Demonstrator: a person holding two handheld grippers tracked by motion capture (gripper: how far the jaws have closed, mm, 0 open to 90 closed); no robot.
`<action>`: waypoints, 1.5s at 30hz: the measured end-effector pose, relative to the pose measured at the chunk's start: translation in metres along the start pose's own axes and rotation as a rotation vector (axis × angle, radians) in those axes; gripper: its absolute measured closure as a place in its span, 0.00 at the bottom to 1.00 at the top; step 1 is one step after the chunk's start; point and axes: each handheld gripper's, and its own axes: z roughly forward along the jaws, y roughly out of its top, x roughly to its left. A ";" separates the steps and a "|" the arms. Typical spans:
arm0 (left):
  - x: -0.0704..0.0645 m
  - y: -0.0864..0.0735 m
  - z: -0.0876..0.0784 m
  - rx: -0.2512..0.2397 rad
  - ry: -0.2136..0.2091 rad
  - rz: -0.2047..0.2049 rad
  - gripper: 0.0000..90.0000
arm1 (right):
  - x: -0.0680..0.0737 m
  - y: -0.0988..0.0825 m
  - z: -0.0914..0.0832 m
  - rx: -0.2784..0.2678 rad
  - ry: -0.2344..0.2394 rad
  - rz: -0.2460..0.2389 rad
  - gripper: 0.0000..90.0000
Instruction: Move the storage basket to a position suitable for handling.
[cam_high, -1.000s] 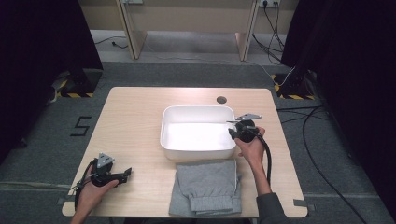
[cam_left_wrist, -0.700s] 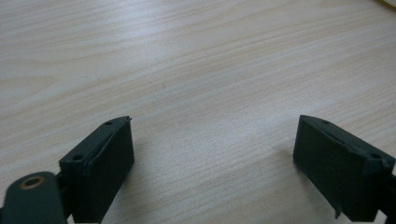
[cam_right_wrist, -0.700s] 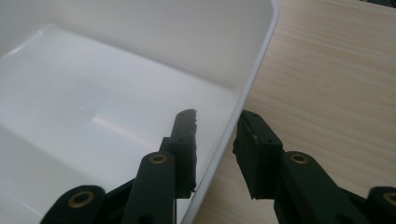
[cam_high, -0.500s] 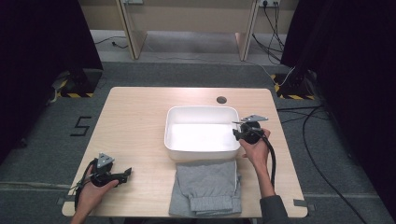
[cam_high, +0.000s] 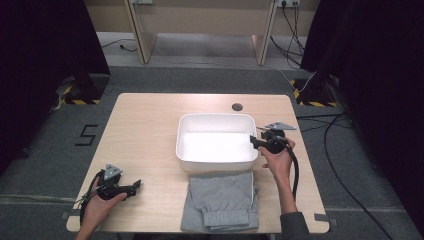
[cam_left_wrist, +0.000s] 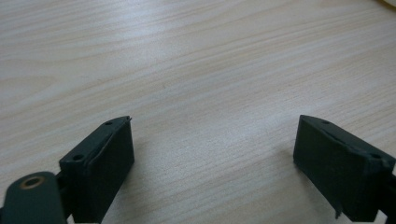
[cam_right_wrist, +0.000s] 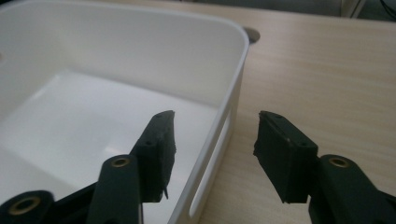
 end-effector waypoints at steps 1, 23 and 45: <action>0.000 0.000 0.000 0.001 -0.001 0.000 0.13 | -0.001 0.001 -0.006 -0.017 0.011 0.003 0.49; 0.000 0.000 0.000 0.001 0.001 0.000 0.13 | 0.008 -0.042 -0.088 -0.115 0.046 -0.020 0.45; 0.000 0.000 0.000 0.001 -0.001 -0.001 0.13 | 0.010 -0.088 -0.100 -0.067 0.056 -0.006 0.41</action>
